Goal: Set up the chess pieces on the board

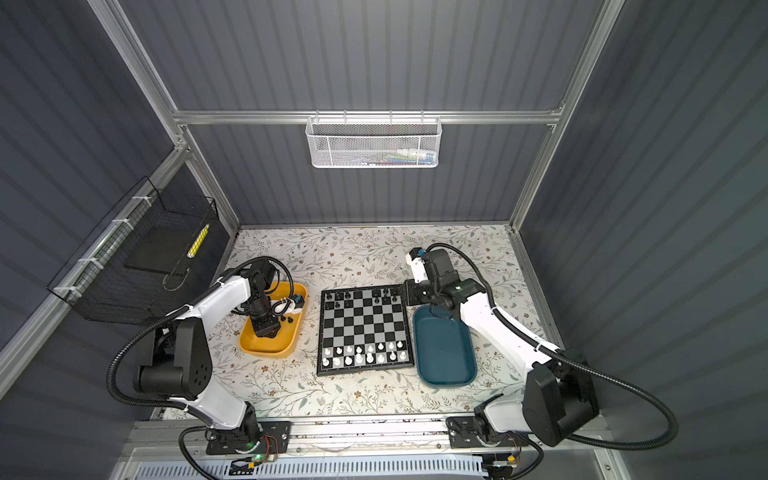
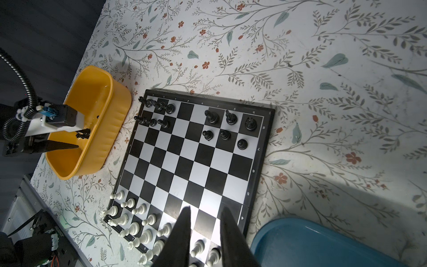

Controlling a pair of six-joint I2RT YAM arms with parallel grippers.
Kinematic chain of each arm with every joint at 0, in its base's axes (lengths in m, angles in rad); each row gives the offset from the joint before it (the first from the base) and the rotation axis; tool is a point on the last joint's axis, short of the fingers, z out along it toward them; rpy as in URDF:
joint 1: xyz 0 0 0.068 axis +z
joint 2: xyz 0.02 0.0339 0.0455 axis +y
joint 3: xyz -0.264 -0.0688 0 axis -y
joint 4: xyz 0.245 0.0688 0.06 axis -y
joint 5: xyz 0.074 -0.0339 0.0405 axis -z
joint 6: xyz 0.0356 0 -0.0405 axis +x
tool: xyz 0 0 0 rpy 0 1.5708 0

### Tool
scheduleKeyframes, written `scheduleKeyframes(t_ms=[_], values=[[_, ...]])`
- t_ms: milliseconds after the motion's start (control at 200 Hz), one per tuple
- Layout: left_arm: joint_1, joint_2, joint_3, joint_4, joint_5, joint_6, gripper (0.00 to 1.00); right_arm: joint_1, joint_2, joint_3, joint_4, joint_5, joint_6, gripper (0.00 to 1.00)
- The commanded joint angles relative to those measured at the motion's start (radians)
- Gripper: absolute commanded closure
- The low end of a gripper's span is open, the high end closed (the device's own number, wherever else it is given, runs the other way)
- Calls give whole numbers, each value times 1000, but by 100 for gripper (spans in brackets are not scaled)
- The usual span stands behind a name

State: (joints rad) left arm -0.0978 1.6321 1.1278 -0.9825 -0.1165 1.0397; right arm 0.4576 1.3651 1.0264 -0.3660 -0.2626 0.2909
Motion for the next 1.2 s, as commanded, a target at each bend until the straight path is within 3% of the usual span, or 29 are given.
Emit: scheduleKeyframes(t_ms=[0, 245, 850, 1196], values=[[-7, -25, 15, -50, 2, 37, 41, -1, -6, -15, 4, -9, 2, 74], [-18, -11, 30, -65, -33, 33, 38, -1, -15, -28, 10, -6, 4, 74], [-19, 17, -43, 12, -61, 30, 45, -2, -33, -55, 23, 5, 4, 74], [-20, 29, -47, 16, -58, 21, 57, -1, -41, -55, 19, 9, 4, 74]])
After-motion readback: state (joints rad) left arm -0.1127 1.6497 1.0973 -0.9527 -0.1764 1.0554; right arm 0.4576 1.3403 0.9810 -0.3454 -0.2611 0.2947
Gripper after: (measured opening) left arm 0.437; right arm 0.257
